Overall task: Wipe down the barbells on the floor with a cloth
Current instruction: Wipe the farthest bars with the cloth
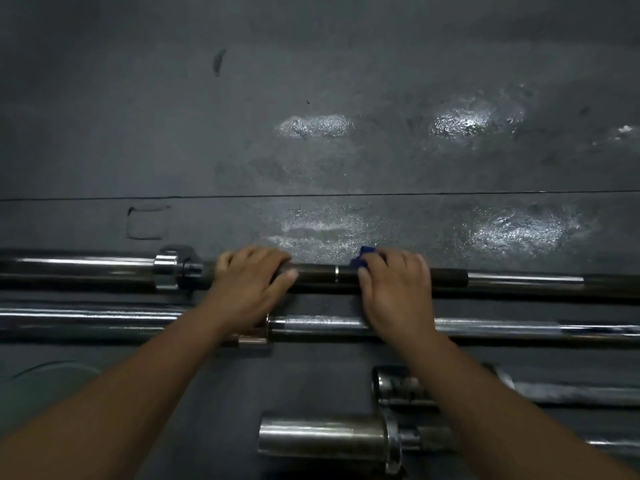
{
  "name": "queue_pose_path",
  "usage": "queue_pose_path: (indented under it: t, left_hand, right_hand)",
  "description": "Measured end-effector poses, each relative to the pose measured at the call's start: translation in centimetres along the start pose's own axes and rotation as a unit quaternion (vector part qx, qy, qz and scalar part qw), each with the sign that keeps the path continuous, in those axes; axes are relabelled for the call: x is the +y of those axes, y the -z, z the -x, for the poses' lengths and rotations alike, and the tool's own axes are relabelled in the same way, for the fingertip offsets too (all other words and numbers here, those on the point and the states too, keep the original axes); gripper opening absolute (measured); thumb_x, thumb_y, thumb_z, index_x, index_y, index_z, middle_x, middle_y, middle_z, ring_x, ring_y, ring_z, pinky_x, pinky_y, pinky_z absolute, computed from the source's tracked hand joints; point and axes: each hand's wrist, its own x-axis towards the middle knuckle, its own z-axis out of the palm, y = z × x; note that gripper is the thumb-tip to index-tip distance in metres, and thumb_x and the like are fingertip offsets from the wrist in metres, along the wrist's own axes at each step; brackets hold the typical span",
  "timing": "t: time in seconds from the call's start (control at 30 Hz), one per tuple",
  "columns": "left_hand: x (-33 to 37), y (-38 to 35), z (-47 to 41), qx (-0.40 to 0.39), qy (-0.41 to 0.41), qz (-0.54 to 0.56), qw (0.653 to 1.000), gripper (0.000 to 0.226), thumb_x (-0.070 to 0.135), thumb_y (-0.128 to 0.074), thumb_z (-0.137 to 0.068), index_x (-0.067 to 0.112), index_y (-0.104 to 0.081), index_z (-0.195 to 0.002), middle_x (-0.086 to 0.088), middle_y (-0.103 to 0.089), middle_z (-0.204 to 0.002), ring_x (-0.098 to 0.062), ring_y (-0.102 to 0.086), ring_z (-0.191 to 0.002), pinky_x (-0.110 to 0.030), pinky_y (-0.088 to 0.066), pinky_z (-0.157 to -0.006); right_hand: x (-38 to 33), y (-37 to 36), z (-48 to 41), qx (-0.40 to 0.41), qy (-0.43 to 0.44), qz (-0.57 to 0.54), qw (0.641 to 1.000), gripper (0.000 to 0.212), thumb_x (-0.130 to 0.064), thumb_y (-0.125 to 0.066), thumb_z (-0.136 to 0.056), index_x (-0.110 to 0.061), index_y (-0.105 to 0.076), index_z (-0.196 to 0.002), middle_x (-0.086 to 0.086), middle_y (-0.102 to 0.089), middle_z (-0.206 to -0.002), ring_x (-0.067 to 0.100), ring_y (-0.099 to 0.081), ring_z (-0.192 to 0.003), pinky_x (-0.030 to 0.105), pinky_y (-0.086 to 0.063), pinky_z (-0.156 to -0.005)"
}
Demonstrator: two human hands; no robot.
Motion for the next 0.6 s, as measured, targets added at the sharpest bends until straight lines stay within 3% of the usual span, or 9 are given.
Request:
queue_pose_path:
  t: [0.1,0.17,0.27,0.4,0.5,0.6]
  left_hand:
    - [-0.5,1.9,-3.5,-0.013,0.027,-0.016,0.999,0.058,0.067,-0.022,-0.097,0.033,-0.047,-0.136,0.005,-0.050,-0.142,-0.018,-0.038,-0.133,-0.046,-0.019,-0.114]
    - [-1.0,3.1,-5.1,-0.015,0.023,-0.045,0.999,0.062,0.068,-0.021,-0.094,0.031,-0.048,-0.136,0.002,-0.052,-0.139,-0.022,-0.042,-0.130,-0.047,-0.025,-0.111]
    - [-0.8,2.8,-3.8,-0.003,-0.017,-0.056,0.998,0.058,0.065,-0.028,-0.095,0.029,-0.043,-0.138,0.001,-0.053,-0.135,-0.022,-0.046,-0.125,-0.045,-0.030,-0.109]
    - [-0.8,1.9,-4.4,-0.024,-0.022,-0.075,0.997,0.080,0.076,-0.013,-0.083,0.032,-0.028,-0.148,0.002,-0.042,-0.148,-0.021,-0.035,-0.137,-0.048,-0.015,-0.118]
    - [-0.9,2.2,-6.0,-0.039,0.001,-0.089,0.995,0.076,0.073,-0.014,-0.084,0.037,-0.028,-0.149,0.004,-0.039,-0.151,-0.022,-0.034,-0.137,-0.047,-0.018,-0.112]
    - [-0.9,2.4,-6.7,-0.031,0.002,-0.120,0.992,0.070,0.069,-0.022,-0.087,0.037,-0.032,-0.149,0.004,-0.042,-0.149,-0.024,-0.037,-0.135,-0.045,-0.022,-0.109]
  right_hand:
    - [1.1,0.8,-4.7,-0.057,-0.027,-0.049,0.997,0.030,-0.031,-0.036,-0.102,-0.020,-0.064,-0.105,0.005,-0.064,-0.101,0.028,-0.056,-0.093,0.039,-0.040,-0.083]
    - [2.2,1.4,-6.6,-0.077,-0.053,-0.113,0.989,0.030,-0.027,-0.038,-0.103,-0.017,-0.064,-0.113,0.009,-0.064,-0.107,0.031,-0.056,-0.098,0.037,-0.041,-0.082]
    - [4.7,2.1,-5.8,-0.021,-0.060,-0.100,0.993,0.030,-0.027,-0.040,-0.103,-0.017,-0.061,-0.122,0.008,-0.062,-0.115,0.028,-0.053,-0.103,0.038,-0.041,-0.090]
    - [2.8,0.2,-4.8,0.065,-0.118,-0.060,0.989,0.032,-0.024,-0.041,-0.090,-0.012,-0.064,-0.109,0.010,-0.063,-0.106,0.030,-0.053,-0.097,0.042,-0.040,-0.090]
    - [-3.4,-1.1,-4.6,0.048,-0.022,-0.081,0.995,0.043,-0.021,-0.042,-0.076,-0.014,-0.065,-0.112,0.008,-0.063,-0.113,0.030,-0.052,-0.105,0.045,-0.042,-0.095]
    - [-4.8,-0.7,-6.1,-0.025,0.123,-0.075,0.989,0.049,-0.018,-0.051,-0.079,-0.016,-0.062,-0.127,0.009,-0.060,-0.129,0.032,-0.051,-0.114,0.045,-0.042,-0.101]
